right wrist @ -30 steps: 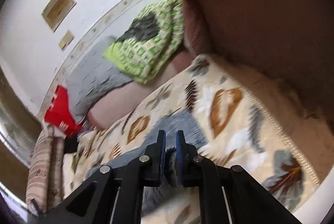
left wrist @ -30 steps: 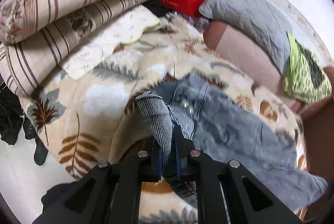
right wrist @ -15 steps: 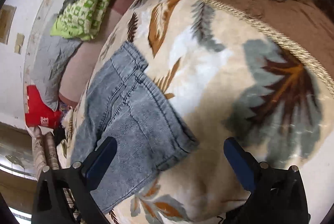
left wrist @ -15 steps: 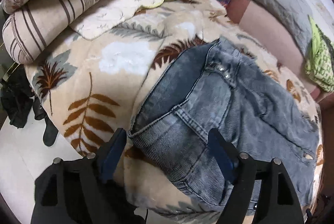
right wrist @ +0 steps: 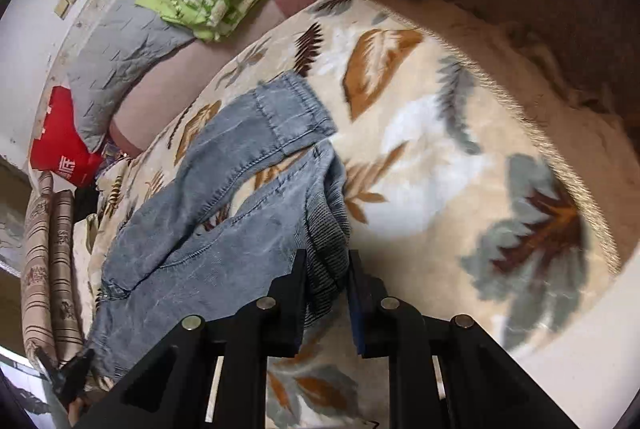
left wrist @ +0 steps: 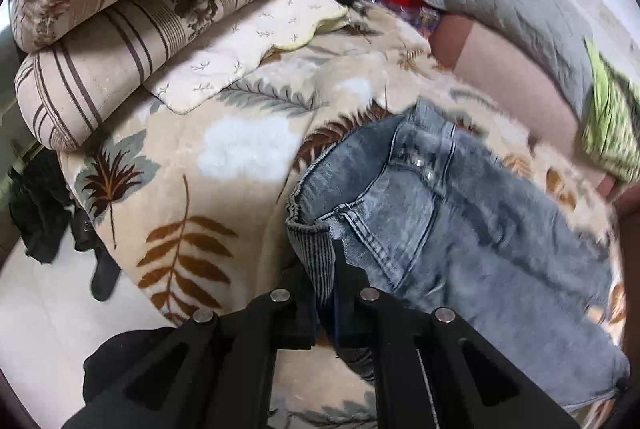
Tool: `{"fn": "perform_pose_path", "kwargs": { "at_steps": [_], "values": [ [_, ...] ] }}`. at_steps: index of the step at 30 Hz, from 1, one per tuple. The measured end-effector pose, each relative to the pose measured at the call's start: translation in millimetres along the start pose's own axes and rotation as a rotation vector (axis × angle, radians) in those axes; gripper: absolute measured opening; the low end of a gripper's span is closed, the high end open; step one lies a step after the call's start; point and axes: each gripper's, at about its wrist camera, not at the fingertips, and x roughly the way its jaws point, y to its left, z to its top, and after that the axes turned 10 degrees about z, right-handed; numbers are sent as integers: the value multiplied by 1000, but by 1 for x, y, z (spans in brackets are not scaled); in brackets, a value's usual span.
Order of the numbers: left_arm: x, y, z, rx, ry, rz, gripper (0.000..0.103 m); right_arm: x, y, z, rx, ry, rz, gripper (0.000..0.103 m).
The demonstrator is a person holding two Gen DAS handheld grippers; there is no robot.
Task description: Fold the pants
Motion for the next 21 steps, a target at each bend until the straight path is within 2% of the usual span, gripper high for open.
{"fn": "perform_pose_path", "kwargs": {
  "at_steps": [1,2,3,4,5,6,7,8,9,12,13,14,16,17,18,19,20,21],
  "values": [
    [8,1,-6,21,33,15,10,10,-6,-5,-11,45,-52,25],
    [19,0,-9,50,82,28,16,26,-12,-11,-18,118,-104,33],
    [30,0,-11,68,143,38,37,42,-21,-19,-11,192,-155,34],
    [33,4,-13,58,174,31,47,45,-26,-24,-11,175,-144,38],
    [29,9,-13,37,155,17,47,38,-24,-24,-16,146,-124,55],
    [21,11,-11,26,123,22,47,30,-21,-19,-8,131,-123,65],
    [10,11,-6,31,79,42,49,23,-18,-16,-3,92,-128,69],
    [0,9,-3,34,38,43,50,9,-11,-8,-10,15,-133,69],
    [-16,6,2,37,-22,25,56,2,-4,-2,-25,-20,-126,69],
    [-43,-9,7,68,-148,-10,78,-9,24,14,-69,-97,31,74],
    [-44,-18,9,90,-166,-23,80,-6,31,19,-78,-100,93,78],
    [-39,-27,8,117,-153,-27,80,4,35,22,-79,-94,153,80],
    [-3,-42,6,175,-47,-28,81,34,29,23,-55,-49,200,81],
    [23,-46,1,213,59,-24,81,60,15,22,-10,22,166,81],
    [54,-49,-6,244,191,-19,82,95,-4,18,71,159,75,80],
    [49,-46,-4,229,136,-37,82,102,-9,16,82,173,72,79],
    [40,-43,2,217,104,-46,82,93,-2,18,54,126,82,79],
    [32,-42,14,207,80,-65,82,88,6,22,32,128,84,79]
  ]
}}
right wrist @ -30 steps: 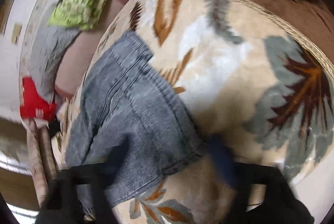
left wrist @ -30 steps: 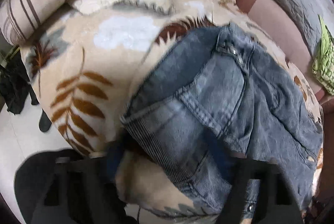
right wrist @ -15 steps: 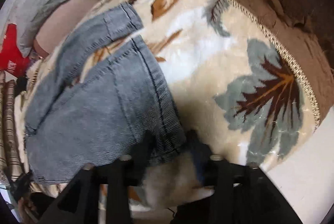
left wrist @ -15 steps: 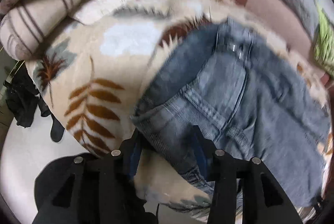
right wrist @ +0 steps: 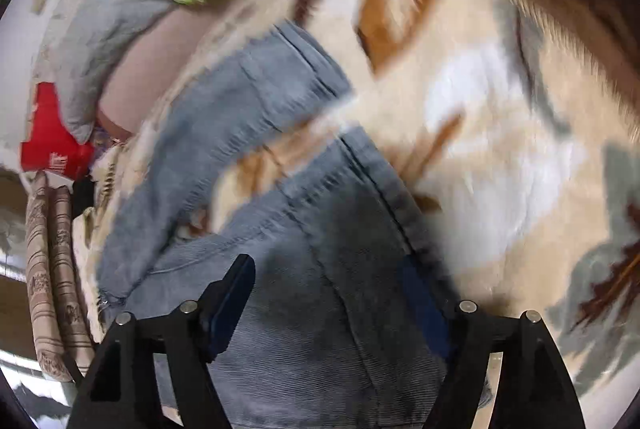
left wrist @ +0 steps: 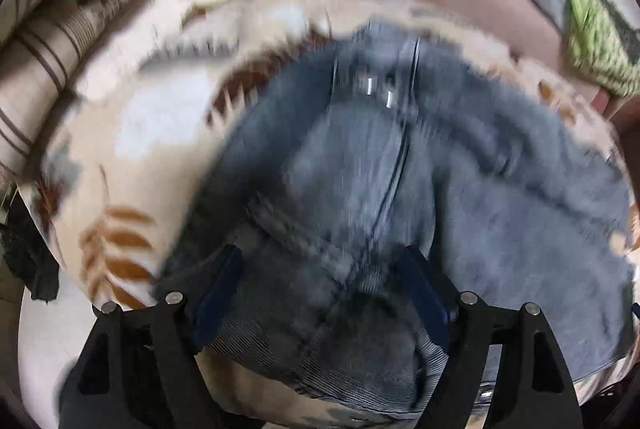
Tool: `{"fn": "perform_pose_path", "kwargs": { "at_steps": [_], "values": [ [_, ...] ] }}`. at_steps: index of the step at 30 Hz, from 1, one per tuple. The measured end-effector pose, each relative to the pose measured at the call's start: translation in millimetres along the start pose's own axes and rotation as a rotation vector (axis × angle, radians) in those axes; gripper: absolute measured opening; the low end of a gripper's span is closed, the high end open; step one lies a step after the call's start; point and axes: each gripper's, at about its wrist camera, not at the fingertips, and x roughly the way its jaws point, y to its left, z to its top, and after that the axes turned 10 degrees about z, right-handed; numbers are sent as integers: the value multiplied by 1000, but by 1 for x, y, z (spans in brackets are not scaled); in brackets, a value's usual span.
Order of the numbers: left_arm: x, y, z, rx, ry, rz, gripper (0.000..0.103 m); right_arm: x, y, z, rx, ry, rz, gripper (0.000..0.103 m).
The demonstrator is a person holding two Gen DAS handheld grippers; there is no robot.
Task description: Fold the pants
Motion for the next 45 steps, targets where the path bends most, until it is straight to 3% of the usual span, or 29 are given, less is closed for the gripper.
{"fn": "perform_pose_path", "kwargs": {
  "at_steps": [3,4,9,12,13,14,15,16,18,19,21,22,23,24,26,27,28,29,31,35,37,39,42,44,45],
  "values": [
    [-18,9,38,-69,-125,-16,82,-24,29,24,-99,-103,9,79],
    [-17,9,47,-77,-131,-21,82,-26,32,38,-111,-130,-16,79],
    [35,10,96,-135,-44,-59,82,20,8,103,-37,-91,-112,78],
    [65,3,108,-146,1,-31,82,60,-16,109,12,28,-94,77],
    [81,-6,110,-127,31,-20,81,63,-16,108,-4,26,-109,72],
    [86,-10,111,-105,40,-15,76,65,-8,105,-69,26,-150,46],
    [91,-17,110,-60,50,27,52,65,-3,104,-92,36,-167,29],
    [92,-21,109,-41,58,26,33,62,1,102,-102,50,-161,21],
    [87,-24,107,-39,53,20,22,48,11,98,-150,34,-185,20],
    [81,-27,106,-22,24,72,10,38,15,96,-172,14,-193,19],
    [80,-29,103,-11,-3,110,11,21,14,87,-188,-40,-235,19],
    [86,-31,102,-6,22,124,17,26,8,86,-197,-41,-285,19],
    [91,-32,102,6,40,128,18,42,-6,82,-187,21,-339,24],
    [92,-33,103,12,50,113,24,59,-20,80,-143,106,-331,23],
    [89,-25,111,-4,47,89,47,42,-25,83,-104,28,-246,30],
    [87,-21,119,-17,42,74,69,30,-22,89,-72,-12,-186,37],
    [84,-18,128,-35,24,44,77,25,-20,92,-65,-37,-159,70],
    [82,-17,139,-45,-3,18,77,20,-13,102,-65,-70,-138,97],
    [82,-23,161,-34,-35,-26,77,20,4,121,-101,-112,-110,99],
    [97,-46,194,2,-14,-116,77,52,31,168,-141,-120,-86,98],
    [112,-59,201,26,33,-164,77,82,34,186,-162,-74,-80,98],
    [135,-68,206,24,107,-194,75,112,32,195,-178,-6,-146,97],
    [154,-74,207,29,149,-158,60,143,20,194,-158,54,-148,89],
    [153,-76,210,63,122,-121,41,144,19,191,-169,32,-145,86],
    [153,-75,213,74,116,-102,19,143,20,192,-176,38,-147,84]
  ]
}}
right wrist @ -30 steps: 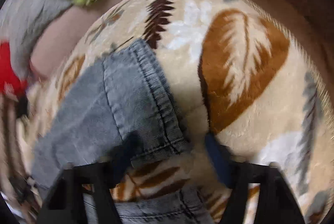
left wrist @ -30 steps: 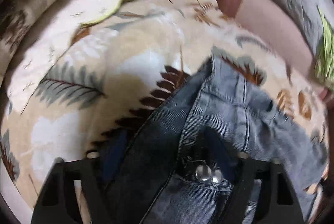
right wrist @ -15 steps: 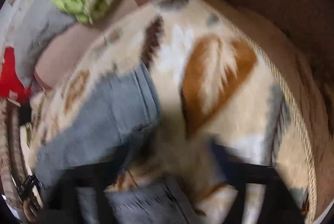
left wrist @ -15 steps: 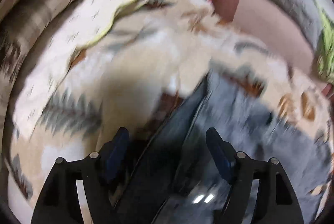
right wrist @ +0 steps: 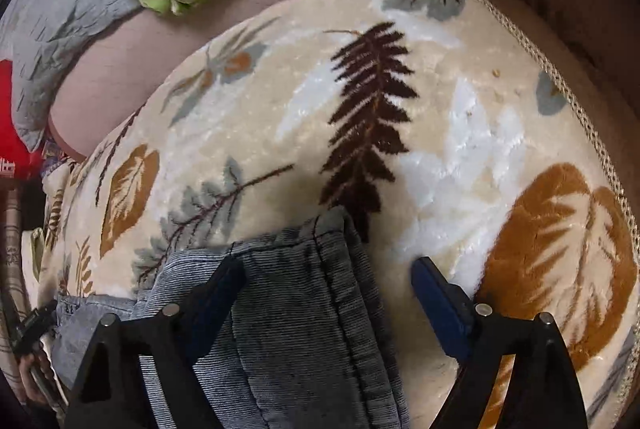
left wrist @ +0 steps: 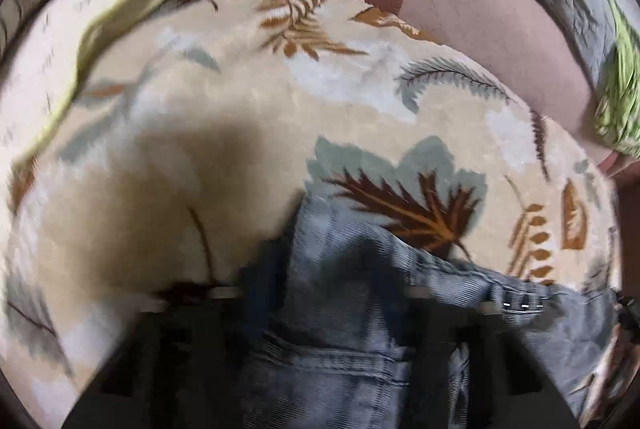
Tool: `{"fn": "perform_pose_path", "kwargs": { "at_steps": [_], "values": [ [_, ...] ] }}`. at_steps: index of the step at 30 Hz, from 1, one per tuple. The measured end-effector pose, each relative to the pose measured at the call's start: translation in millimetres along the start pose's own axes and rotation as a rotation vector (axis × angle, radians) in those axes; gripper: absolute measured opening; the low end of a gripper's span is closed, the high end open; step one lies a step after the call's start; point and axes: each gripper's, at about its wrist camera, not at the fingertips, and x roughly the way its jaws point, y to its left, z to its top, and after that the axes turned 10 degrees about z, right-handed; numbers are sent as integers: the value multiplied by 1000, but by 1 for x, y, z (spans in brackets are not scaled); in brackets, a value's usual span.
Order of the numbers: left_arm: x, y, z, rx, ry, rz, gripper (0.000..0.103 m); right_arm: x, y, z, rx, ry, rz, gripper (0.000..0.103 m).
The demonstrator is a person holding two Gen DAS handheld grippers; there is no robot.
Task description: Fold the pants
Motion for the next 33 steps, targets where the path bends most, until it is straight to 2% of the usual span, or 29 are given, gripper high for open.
{"fn": "perform_pose_path", "kwargs": {
  "at_steps": [1,3,5,8,10,11,12,14,15,17,18,19,20,23,25,29,31,33],
  "values": [
    [-1,4,3,-15,7,-18,12,-4,0,0,2,4,3,79],
    [-3,13,6,-48,5,-61,12,-10,-4,3,17,6,31,77],
    [-1,12,6,-35,17,-83,16,-19,-3,6,28,-10,50,78],
    [1,3,6,-7,19,-90,30,-19,-3,7,40,0,77,78],
    [2,1,6,-17,22,-115,47,-14,-5,5,43,19,60,78],
    [4,-1,6,-20,24,-130,49,-11,-8,5,57,25,64,78],
    [5,-4,6,-10,17,-115,48,-11,-9,4,67,26,68,79],
    [8,-13,8,38,8,-38,13,-11,-7,4,59,22,76,79],
    [11,-15,8,49,14,-19,3,-10,-5,5,46,33,76,79],
    [12,-16,8,50,10,-6,2,-8,0,5,20,47,52,72],
    [11,-16,8,51,6,2,2,-7,2,5,6,51,43,63],
    [10,-16,9,47,0,13,2,-6,3,6,-4,55,31,47],
    [8,-14,9,37,-5,14,2,-4,4,7,-20,60,-2,36],
    [-5,-7,13,-13,-49,23,2,-6,7,9,-39,53,-24,20],
    [-21,-1,16,-62,-107,27,2,-17,11,10,-49,6,-44,19],
    [-64,11,8,-127,-262,15,2,-62,23,7,-76,-170,-46,19],
    [-61,7,5,-106,-279,9,3,-66,26,0,-79,-210,-65,22],
    [-40,6,4,-110,-234,50,6,-43,19,-2,-79,-147,-105,36]
  ]
}}
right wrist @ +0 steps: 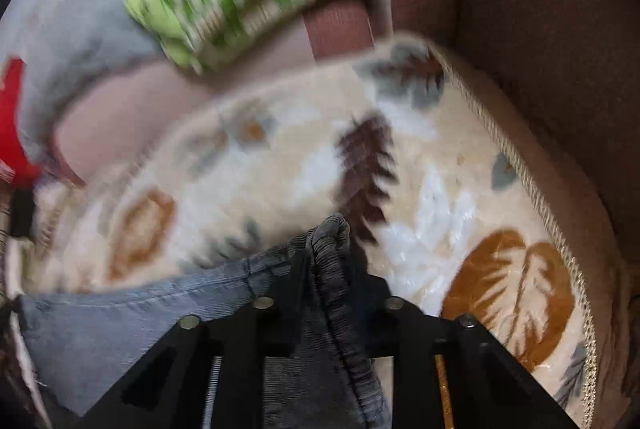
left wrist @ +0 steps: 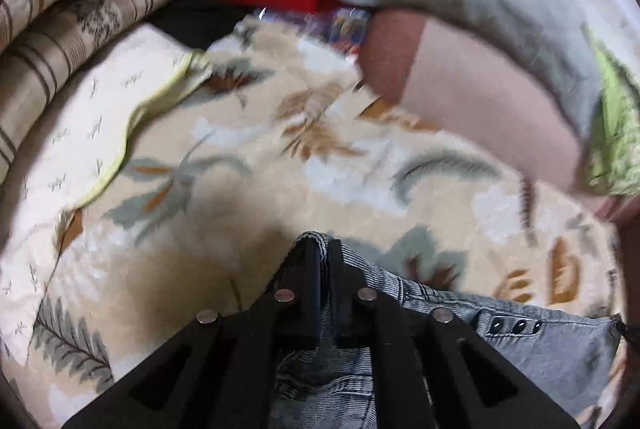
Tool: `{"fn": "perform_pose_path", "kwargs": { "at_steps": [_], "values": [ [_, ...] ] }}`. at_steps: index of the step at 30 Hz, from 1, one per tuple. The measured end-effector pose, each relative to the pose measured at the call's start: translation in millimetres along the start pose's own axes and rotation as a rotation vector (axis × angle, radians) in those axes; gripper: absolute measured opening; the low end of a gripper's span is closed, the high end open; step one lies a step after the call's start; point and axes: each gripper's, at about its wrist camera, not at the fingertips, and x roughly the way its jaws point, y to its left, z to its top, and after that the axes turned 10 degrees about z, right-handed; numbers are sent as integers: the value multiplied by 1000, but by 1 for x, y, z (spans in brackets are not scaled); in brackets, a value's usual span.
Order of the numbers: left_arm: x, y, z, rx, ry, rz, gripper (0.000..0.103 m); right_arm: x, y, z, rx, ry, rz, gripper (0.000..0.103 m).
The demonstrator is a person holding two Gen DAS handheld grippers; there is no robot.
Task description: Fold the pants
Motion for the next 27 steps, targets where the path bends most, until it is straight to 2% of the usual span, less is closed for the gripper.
{"fn": "perform_pose_path", "kwargs": {
  "at_steps": [1,2,3,4,5,10,12,13,14,15,19,22,25,27],
  "values": [
    [10,1,-2,-1,36,-3,6,19,-5,-3,8,77,7,46],
    [22,0,-4,8,83,-4,6,30,-13,-8,43,120,25,49],
    [32,1,-6,13,107,18,6,30,-17,-9,66,102,48,53],
    [36,2,-7,16,113,16,6,26,-21,-8,95,78,87,64],
    [38,3,-6,15,120,5,6,21,-25,-5,132,62,127,70],
    [46,2,-5,6,141,-10,6,24,-29,18,129,66,144,70],
    [47,-1,-5,31,137,7,6,42,-24,18,116,131,142,63],
    [46,-1,-4,31,135,8,3,48,-16,17,63,141,92,36],
    [41,0,-4,26,128,7,3,46,-11,17,40,134,59,20],
    [35,2,-2,18,115,5,3,41,-9,18,45,116,61,15],
    [-12,13,7,-28,50,-46,3,-4,6,25,6,12,63,15],
    [-67,25,9,-47,-31,-101,3,-54,16,27,1,-94,103,15],
    [-129,52,-4,-81,-108,-163,3,-108,23,19,10,-205,153,15],
    [-164,78,-26,-124,-127,-213,3,-143,25,4,14,-279,203,15]
  ]
}}
